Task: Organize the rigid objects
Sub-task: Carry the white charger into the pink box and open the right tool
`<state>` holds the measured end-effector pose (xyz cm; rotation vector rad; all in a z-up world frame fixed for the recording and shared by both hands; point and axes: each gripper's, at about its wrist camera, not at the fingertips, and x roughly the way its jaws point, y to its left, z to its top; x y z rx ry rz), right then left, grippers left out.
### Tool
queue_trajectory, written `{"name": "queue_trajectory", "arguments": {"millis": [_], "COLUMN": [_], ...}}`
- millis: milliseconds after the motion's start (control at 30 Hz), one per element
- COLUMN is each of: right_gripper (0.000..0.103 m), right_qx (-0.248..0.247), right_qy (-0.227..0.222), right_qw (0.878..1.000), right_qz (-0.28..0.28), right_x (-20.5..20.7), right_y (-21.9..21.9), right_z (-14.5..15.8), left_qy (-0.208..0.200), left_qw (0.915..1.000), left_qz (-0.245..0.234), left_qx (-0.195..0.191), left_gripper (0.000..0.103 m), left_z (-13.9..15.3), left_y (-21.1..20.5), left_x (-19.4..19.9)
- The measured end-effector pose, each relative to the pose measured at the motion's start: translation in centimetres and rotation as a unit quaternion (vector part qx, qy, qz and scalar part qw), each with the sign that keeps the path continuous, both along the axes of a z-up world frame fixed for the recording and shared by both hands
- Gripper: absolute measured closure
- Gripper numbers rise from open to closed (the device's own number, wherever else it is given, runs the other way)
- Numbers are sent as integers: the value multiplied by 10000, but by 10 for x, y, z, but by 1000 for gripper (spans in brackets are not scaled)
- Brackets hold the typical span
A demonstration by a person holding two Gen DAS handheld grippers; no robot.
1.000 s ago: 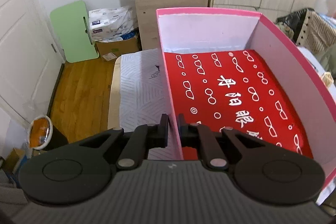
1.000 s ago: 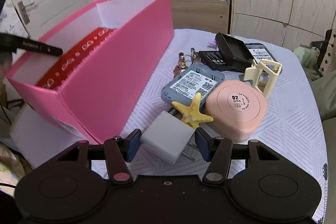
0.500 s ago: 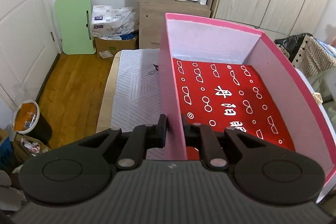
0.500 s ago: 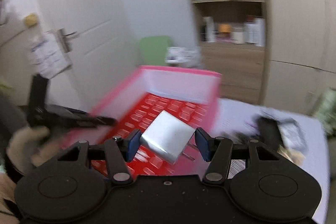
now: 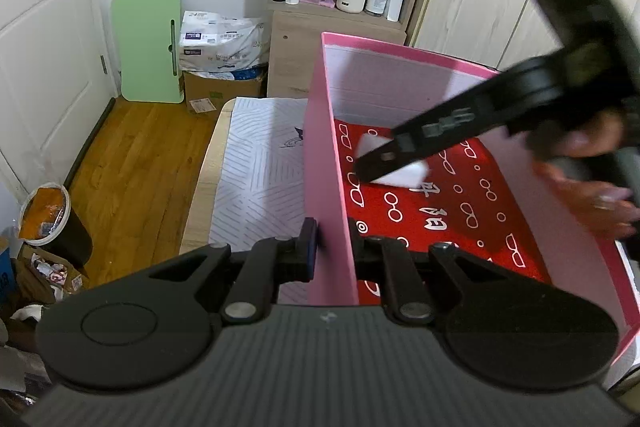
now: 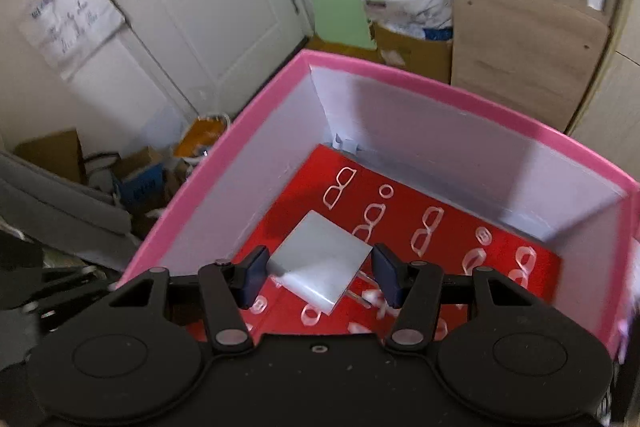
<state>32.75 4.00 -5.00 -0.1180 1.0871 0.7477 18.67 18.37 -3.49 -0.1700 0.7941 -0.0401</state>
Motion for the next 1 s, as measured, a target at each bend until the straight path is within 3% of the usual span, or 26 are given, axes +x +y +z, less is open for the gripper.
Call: {"name": "queue_trajectory", "arguments": {"millis": [300, 400, 467, 733, 1000], "right_gripper": [41, 30, 30, 30, 30], "right_qx": [-160, -148, -48, 836, 917], "right_qy": [-45, -216, -397, -698, -1200], "right_qw": [9997, 9995, 9991, 9940, 9850], "right_qz": [196, 171, 105, -55, -831], "right_x": [12, 9, 3, -53, -119], "right_y": [17, 9, 0, -73, -160], "right_z": [-16, -9, 4, 65, 76], "left_qy": [-21, -35, -52, -121, -146], "left_qw": [9999, 9999, 9999, 9999, 9998], "left_qz": [58, 65, 71, 71, 70], "left_qx": [-133, -110, -88, 87, 149], "left_gripper": [90, 90, 90, 90, 90], "left_z": [-1, 0, 0, 1, 1], "left_y": [4, 2, 3, -2, -3], "left_x": [-2, -1, -3, -5, -7]}}
